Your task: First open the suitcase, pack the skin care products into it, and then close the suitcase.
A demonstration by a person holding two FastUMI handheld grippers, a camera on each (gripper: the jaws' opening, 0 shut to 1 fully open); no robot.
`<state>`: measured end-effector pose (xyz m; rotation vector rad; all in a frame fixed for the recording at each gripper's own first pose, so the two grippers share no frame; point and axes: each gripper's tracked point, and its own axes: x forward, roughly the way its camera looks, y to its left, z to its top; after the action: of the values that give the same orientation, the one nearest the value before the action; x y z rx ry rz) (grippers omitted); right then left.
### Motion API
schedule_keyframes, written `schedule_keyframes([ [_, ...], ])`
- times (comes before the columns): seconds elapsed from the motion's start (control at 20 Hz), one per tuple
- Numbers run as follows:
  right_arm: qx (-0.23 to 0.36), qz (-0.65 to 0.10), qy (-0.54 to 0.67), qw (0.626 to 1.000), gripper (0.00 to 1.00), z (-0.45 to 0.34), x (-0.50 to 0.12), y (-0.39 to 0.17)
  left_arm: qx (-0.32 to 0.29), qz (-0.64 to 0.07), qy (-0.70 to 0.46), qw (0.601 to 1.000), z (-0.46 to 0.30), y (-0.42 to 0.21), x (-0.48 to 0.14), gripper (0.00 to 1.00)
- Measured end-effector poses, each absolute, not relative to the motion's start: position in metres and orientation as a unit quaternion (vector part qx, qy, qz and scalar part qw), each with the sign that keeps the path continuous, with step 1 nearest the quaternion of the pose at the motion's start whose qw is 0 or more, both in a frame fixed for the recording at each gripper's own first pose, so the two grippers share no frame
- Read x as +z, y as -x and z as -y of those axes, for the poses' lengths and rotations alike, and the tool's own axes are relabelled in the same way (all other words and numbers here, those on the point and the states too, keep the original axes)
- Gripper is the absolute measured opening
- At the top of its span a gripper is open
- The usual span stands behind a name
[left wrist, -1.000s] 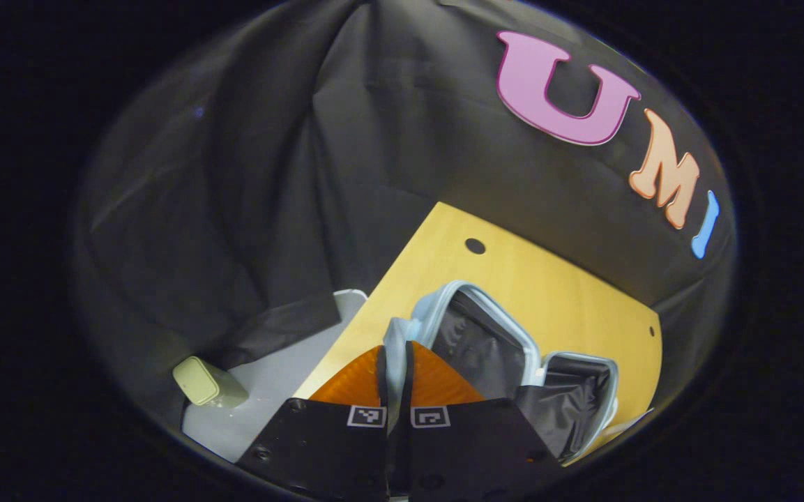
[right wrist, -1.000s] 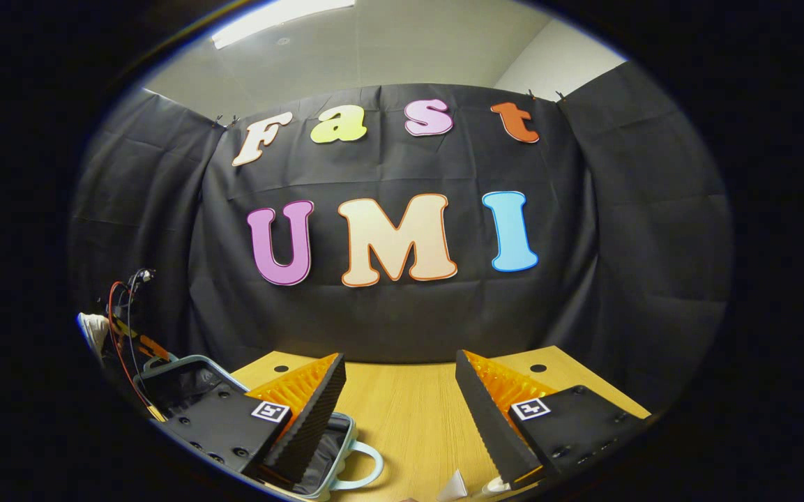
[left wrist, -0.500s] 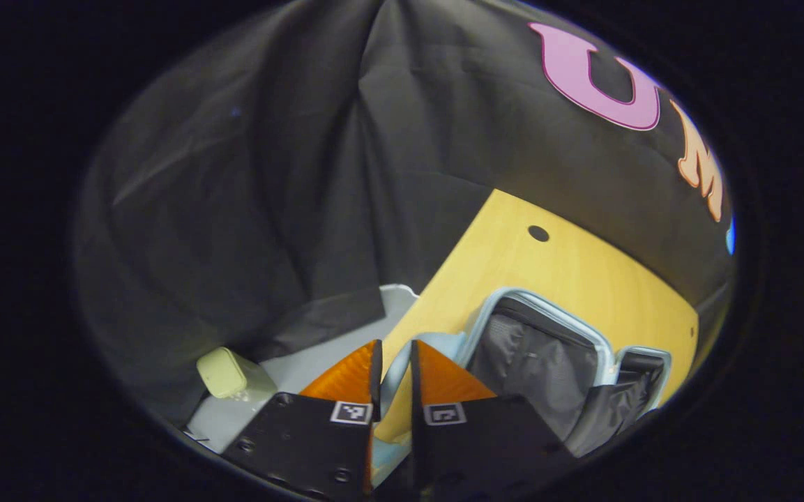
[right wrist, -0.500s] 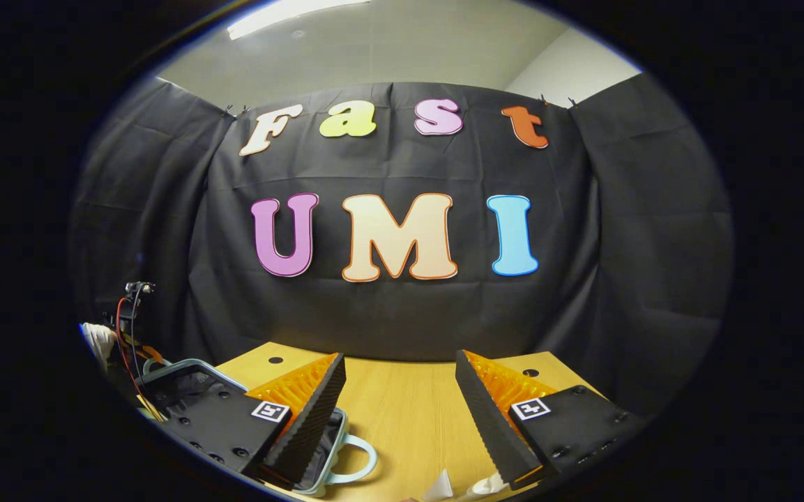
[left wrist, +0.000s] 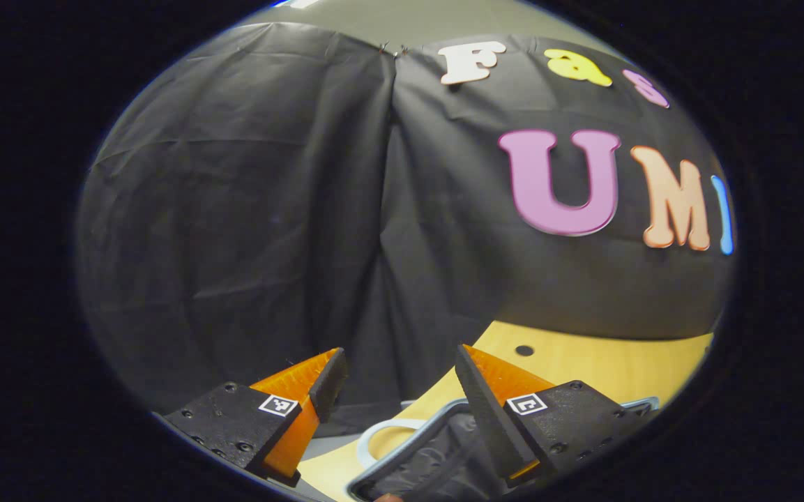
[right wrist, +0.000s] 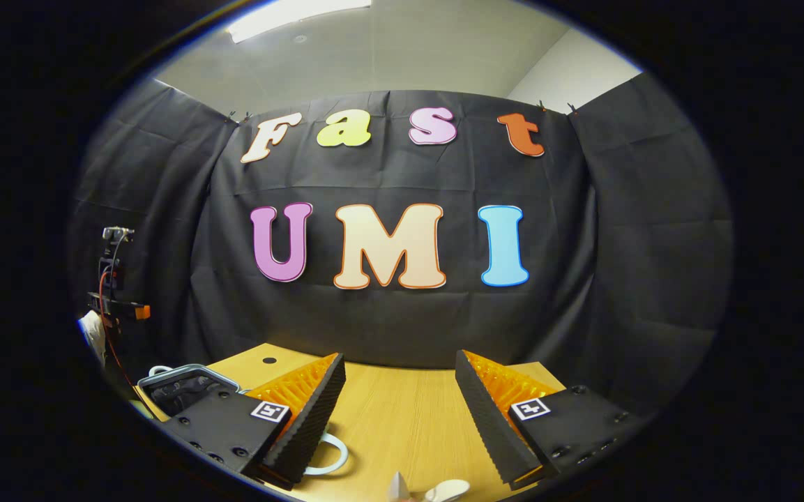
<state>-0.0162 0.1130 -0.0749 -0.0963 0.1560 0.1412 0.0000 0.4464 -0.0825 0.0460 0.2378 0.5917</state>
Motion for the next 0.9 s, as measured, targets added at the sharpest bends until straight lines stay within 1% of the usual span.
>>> schedule_keyframes([
  [0.15, 0.083, -0.068, 0.043, 0.993, 0.99, -0.096, -0.065, 0.017, 0.269, -0.083, -0.010, 0.960, -0.396, 0.013, -0.051, 0.94],
  [0.25, 0.090, -0.062, 0.043, 0.993, 0.99, -0.085, -0.059, 0.017, 0.251, -0.069, -0.011, 0.966, -0.361, 0.009, -0.044, 0.93],
  [0.45, 0.099, -0.048, 0.041, 0.993, 0.99, -0.063, -0.049, 0.021, 0.209, -0.064, -0.009, 0.976, -0.285, 0.014, -0.038, 0.93],
  [0.65, 0.104, -0.048, 0.036, 0.993, 0.99, -0.044, -0.049, 0.025, 0.159, -0.069, -0.002, 0.985, -0.208, 0.013, -0.045, 0.93],
  [0.9, 0.110, -0.043, 0.039, 0.992, 0.99, -0.026, -0.047, 0.034, 0.098, -0.095, 0.011, 0.991, -0.124, 0.010, -0.071, 0.94],
])
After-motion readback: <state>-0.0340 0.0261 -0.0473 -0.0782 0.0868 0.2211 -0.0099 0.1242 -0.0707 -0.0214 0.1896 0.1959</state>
